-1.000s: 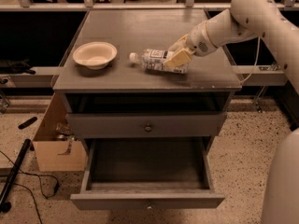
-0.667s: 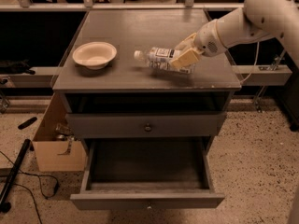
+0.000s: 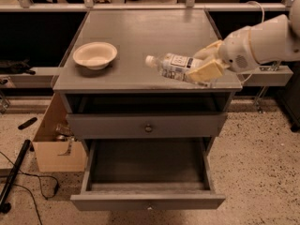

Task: Place blue plastic bottle into middle drawer

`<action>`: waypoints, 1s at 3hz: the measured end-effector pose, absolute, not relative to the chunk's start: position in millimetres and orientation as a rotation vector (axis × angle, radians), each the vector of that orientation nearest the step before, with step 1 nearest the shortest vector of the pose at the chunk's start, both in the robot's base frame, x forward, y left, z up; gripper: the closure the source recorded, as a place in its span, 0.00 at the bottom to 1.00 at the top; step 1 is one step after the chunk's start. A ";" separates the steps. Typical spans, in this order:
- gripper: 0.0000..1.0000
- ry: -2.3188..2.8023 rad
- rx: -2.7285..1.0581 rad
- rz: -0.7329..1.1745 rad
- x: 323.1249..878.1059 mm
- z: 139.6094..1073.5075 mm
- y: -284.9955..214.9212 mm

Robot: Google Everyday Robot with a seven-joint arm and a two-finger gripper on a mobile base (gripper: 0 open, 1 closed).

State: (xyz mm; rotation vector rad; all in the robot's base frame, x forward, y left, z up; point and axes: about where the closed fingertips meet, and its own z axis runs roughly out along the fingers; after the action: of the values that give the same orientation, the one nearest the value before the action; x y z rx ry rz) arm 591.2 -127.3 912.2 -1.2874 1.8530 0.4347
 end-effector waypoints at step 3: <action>1.00 1.944 -1.195 0.467 518.0 876.6 -140.0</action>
Offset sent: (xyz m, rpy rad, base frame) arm -0.0477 -0.0070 -0.0046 0.0221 0.0146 -0.0501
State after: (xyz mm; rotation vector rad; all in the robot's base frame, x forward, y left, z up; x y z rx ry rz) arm 518.0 -140.0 876.6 -1.1954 1.9441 0.4669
